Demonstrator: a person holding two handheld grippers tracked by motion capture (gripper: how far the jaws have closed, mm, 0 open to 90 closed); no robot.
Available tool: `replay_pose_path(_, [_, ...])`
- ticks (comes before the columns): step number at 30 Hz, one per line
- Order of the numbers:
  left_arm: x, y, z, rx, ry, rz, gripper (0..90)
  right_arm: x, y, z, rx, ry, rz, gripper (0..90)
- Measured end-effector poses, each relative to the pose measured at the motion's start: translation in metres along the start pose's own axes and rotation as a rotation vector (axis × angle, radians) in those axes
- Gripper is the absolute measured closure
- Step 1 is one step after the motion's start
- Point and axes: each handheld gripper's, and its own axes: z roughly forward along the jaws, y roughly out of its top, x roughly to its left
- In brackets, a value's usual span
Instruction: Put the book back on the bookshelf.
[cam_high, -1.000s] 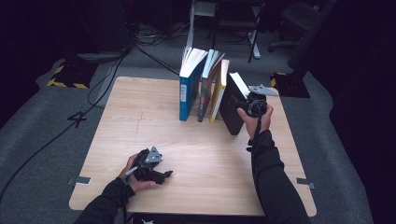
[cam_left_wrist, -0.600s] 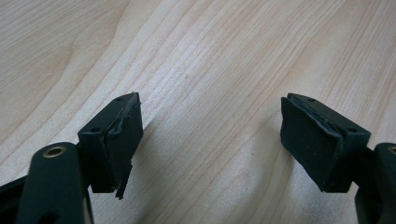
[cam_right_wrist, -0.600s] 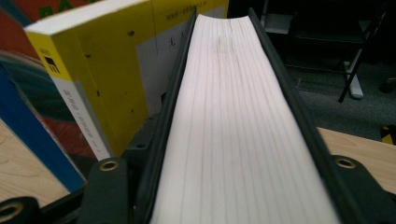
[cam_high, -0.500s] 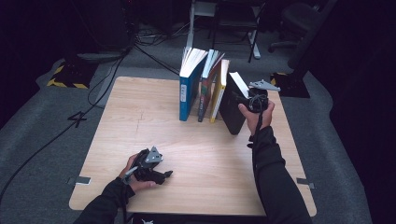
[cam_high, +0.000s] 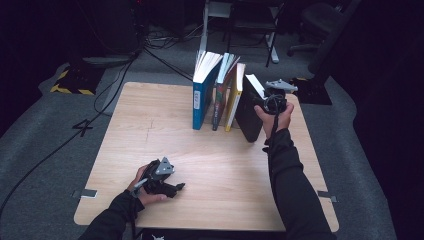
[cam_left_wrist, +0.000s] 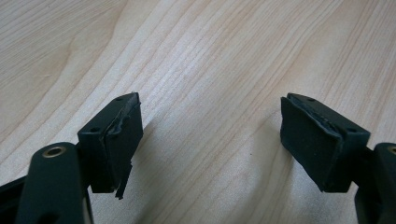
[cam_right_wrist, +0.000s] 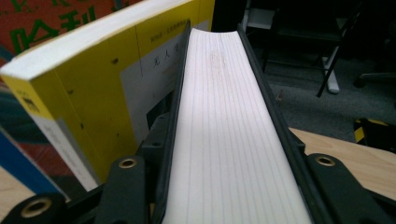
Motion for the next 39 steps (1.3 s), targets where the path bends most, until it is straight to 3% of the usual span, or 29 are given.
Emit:
replay_pose_path(12, [0.000,0.000,0.000,0.001,-0.010,0.015,21.7,0.005,0.021,0.015,-0.085,-0.076,0.044,53.4])
replay_pose_path(21, [-0.002,-0.001,-0.001,0.001,-0.013,0.015,21.8,0.006,0.027,0.036,-0.109,-0.120,0.062,53.4])
replay_pose_path(30, [-0.003,-0.002,-0.002,0.001,-0.018,0.018,22.0,0.005,0.015,0.052,-0.149,-0.136,0.080,53.3])
replay_pose_path(39, [-0.003,-0.002,-0.002,0.001,-0.017,0.018,22.1,0.002,0.005,0.053,-0.191,-0.123,0.085,53.1])
